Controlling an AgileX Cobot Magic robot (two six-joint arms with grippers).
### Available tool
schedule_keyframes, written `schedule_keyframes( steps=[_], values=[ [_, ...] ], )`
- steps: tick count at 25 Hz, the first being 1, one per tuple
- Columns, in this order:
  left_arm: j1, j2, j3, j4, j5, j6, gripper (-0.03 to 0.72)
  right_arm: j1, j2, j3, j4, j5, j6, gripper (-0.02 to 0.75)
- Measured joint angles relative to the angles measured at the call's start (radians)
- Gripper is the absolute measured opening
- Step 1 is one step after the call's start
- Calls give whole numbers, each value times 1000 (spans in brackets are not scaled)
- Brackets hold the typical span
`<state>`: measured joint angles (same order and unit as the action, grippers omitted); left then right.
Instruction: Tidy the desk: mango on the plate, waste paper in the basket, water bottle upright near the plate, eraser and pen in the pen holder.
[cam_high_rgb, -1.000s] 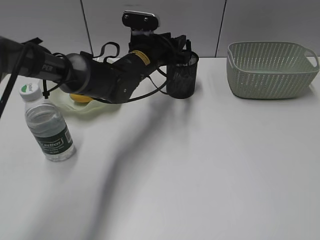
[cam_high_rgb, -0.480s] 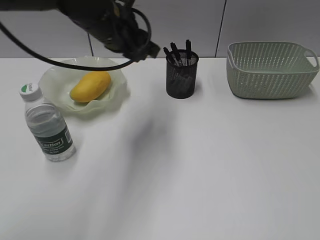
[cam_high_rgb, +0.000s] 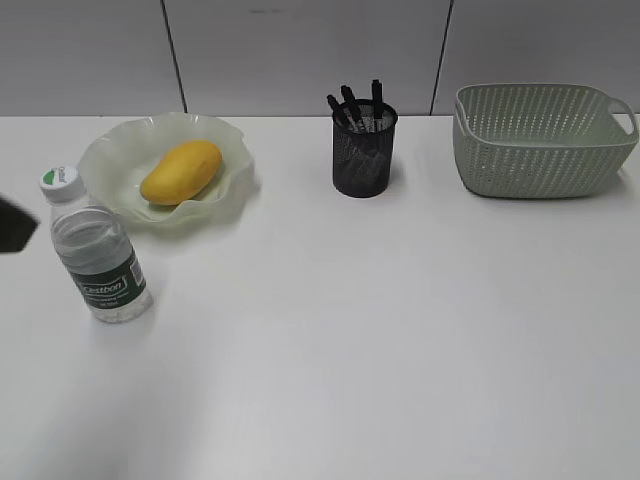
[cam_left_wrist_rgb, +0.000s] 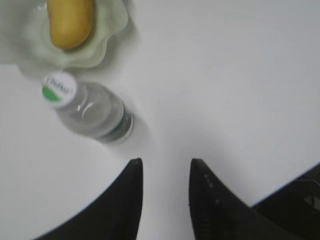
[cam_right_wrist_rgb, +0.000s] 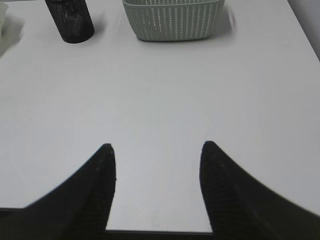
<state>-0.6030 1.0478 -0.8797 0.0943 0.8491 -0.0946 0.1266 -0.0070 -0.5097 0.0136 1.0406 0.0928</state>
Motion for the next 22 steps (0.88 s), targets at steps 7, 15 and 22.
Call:
schedule_keyframes(
  steps=[7, 15, 22],
  values=[
    [-1, -555, 234, -16, 145, 0, 237, 0, 0, 0, 0, 0, 0, 435],
    [-1, -859, 341, -16, 202, 0, 229, 0, 0, 0, 0, 0, 0, 435],
    [-1, -1013, 341, -14, 205, 3, 228, 0, 0, 0, 0, 0, 0, 435]
  ],
)
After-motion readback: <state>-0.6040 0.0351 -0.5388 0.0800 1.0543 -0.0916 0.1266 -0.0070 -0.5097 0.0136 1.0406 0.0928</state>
